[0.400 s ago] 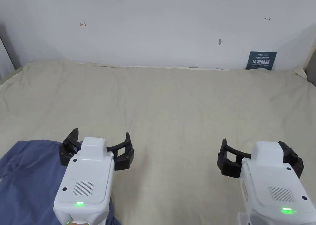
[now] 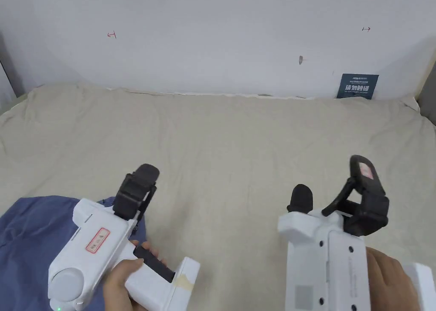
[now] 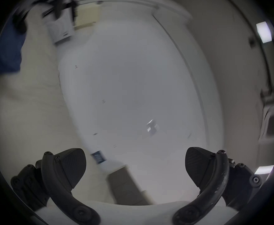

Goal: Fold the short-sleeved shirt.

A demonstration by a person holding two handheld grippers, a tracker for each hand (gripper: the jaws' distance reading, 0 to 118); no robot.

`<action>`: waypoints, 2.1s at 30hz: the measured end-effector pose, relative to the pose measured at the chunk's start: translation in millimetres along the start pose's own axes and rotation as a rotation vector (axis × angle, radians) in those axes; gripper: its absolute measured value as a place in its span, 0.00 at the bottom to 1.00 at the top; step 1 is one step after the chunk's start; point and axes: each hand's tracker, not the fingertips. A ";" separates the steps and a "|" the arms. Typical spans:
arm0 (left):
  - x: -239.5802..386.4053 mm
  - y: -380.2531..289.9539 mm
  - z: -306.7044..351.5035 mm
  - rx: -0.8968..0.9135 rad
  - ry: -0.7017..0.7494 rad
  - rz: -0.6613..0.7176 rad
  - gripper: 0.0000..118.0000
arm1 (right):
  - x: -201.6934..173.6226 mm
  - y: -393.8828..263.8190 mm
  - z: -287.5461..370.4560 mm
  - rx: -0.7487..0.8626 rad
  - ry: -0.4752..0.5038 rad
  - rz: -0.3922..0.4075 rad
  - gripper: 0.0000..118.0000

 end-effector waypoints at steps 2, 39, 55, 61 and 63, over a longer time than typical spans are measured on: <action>-34.3 81.1 1.9 0.015 0.018 -0.058 1.00 | 2.5 -0.1 -0.5 -0.025 0.014 -0.053 1.00; -13.6 -2.6 -14.8 0.190 0.237 -1.451 1.00 | 48.7 -59.9 -25.7 -0.465 0.404 -1.112 1.00; -10.1 -0.5 -12.7 0.202 0.241 -1.461 1.00 | 50.4 -56.9 -25.4 -0.451 0.411 -1.099 1.00; -8.0 -0.9 -9.9 0.206 0.237 -1.448 0.93 | 52.7 -56.4 -26.4 -0.458 0.411 -1.089 1.00; -6.1 -1.2 -8.0 0.198 0.227 -1.441 0.65 | 55.2 -56.3 -26.1 -0.457 0.421 -1.095 0.75</action>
